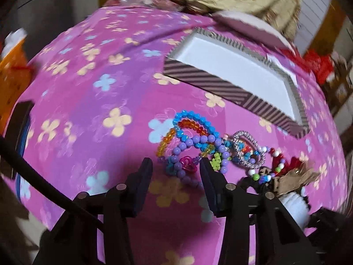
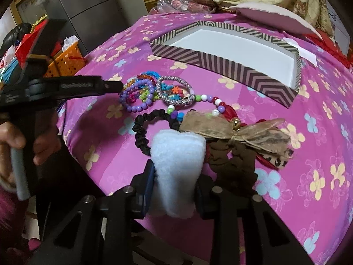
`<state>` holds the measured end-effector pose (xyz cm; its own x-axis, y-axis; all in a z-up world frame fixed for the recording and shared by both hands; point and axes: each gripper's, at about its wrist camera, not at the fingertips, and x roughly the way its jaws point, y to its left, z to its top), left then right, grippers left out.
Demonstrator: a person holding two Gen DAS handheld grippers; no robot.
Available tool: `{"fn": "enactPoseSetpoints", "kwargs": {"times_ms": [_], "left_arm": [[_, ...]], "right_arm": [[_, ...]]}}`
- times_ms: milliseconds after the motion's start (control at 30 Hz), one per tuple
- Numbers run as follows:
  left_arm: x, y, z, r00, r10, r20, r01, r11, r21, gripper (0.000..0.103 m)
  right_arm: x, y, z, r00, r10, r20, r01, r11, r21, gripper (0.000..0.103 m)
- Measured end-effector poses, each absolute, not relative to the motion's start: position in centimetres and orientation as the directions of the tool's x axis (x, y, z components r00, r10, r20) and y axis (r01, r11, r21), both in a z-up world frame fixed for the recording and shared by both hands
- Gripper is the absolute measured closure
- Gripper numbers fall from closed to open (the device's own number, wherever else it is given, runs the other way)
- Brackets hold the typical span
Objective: Organize jewelry
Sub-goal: 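Grasp the amber bead bracelet with the left tool while the right tool lifts the scrunchie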
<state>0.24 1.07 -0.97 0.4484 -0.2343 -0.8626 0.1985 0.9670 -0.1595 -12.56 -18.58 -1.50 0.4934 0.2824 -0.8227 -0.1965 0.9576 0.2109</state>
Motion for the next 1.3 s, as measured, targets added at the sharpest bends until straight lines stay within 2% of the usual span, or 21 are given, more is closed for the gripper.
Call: {"fn": "enactPoseSetpoints", "kwargs": {"times_ms": [300, 400, 467, 533, 633, 900, 1000, 1133, 1233, 1300], "left_arm": [[1.9, -0.7, -2.5, 0.41, -0.218, -0.886, 0.311, 0.946, -0.089, 0.056], [2.3, -0.7, -2.7, 0.402, -0.233, -0.886, 0.316, 0.943, -0.105, 0.056], [2.5, -0.7, -2.7, 0.398, -0.243, -0.885, 0.319, 0.941, -0.115, 0.059], [2.5, -0.6, -2.6, 0.391, -0.261, -0.883, 0.325, 0.936, -0.133, 0.076], [2.6, -0.5, -2.7, 0.38, -0.267, -0.886, 0.326, 0.935, -0.142, 0.081], [1.5, 1.1, -1.9, 0.38, -0.313, -0.871, 0.316, 0.928, -0.195, 0.082], [0.9, 1.8, -1.6, 0.376, -0.33, -0.866, 0.31, 0.925, -0.219, 0.082], [0.5, 2.6, -1.2, 0.371, -0.353, -0.859, 0.304, 0.92, -0.247, 0.082], [0.5, 3.2, -1.0, 0.364, -0.373, -0.853, 0.292, 0.916, -0.276, 0.082], [0.6, 3.7, -0.8, 0.363, -0.389, -0.846, 0.281, 0.912, -0.299, 0.082]], "right_arm": [[-12.4, -19.1, -0.8, 0.499, 0.307, -0.811, -0.2, 0.951, 0.237, 0.07], [-12.2, -19.1, -1.1, 0.496, 0.31, -0.811, -0.198, 0.95, 0.242, 0.07], [-12.1, -19.1, -1.4, 0.487, 0.31, -0.816, -0.197, 0.95, 0.244, 0.07], [-12.1, -18.8, -1.6, 0.48, 0.303, -0.823, -0.202, 0.951, 0.232, 0.07], [-12.1, -18.4, -2.0, 0.465, 0.298, -0.833, -0.212, 0.952, 0.222, 0.07], [-12.1, -17.9, -2.3, 0.476, 0.28, -0.834, -0.227, 0.955, 0.191, 0.069], [-12.4, -17.9, -2.1, 0.474, 0.299, -0.828, -0.244, 0.948, 0.203, 0.079], [-12.4, -17.5, -2.1, 0.463, 0.316, -0.828, -0.263, 0.941, 0.212, 0.08], [-12.4, -17.7, -2.2, 0.454, 0.331, -0.827, -0.25, 0.938, 0.239, 0.077], [-12.4, -17.8, -2.2, 0.446, 0.336, -0.83, -0.248, 0.937, 0.246, 0.069]]}}
